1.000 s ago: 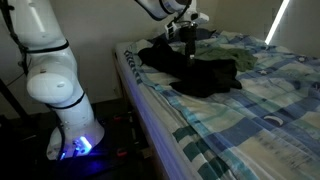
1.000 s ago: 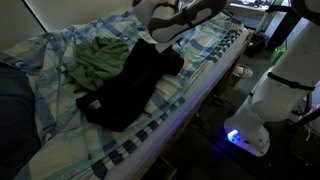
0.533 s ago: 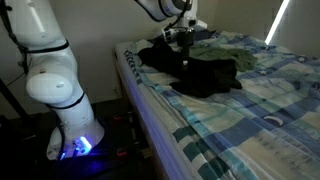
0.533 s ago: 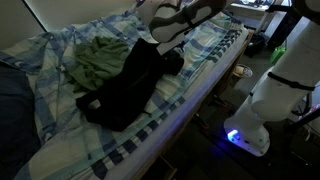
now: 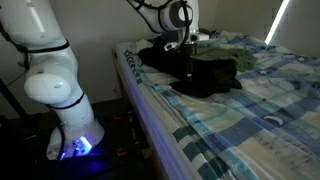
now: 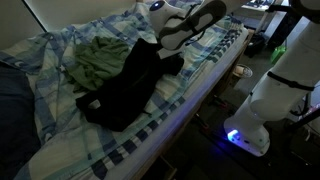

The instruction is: Unfold the black shirt

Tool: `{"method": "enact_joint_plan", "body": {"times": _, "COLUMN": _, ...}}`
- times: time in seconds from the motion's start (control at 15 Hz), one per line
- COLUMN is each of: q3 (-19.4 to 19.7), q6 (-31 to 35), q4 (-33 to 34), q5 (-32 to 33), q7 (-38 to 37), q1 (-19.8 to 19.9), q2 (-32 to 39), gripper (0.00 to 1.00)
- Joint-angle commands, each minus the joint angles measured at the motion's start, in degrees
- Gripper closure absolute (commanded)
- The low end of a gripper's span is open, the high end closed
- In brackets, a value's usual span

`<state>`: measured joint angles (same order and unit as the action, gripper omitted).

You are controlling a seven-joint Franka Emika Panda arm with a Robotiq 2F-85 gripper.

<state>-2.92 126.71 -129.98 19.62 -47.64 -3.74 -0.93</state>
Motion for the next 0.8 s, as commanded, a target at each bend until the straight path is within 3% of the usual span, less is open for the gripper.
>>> {"method": "enact_joint_plan", "body": {"times": 0.0, "q3": 0.5, "q6": 6.4, "q4": -3.4, "q5": -2.2, "q7": 0.8, "q1": 1.1, "q2": -0.7, "gripper": 0.25}}
{"method": "enact_joint_plan", "body": {"times": 0.07, "q3": 0.6, "q6": 7.7, "q4": -3.9, "q5": -1.9, "q7": 0.4, "q1": 1.3, "q2": -0.8, "gripper": 0.27}}
{"method": "enact_joint_plan", "body": {"times": 0.47, "q3": 1.5, "q6": 12.2, "q4": -5.4, "q5": -1.6, "q7": -0.3, "q1": 2.1, "q2": -2.3, "gripper": 0.74}}
{"method": "enact_joint_plan", "body": {"times": 0.73, "q3": 1.2, "q6": 2.9, "q4": -4.4, "q5": -0.2, "q7": -1.2, "q1": 2.6, "q2": -4.3, "gripper": 0.99}}
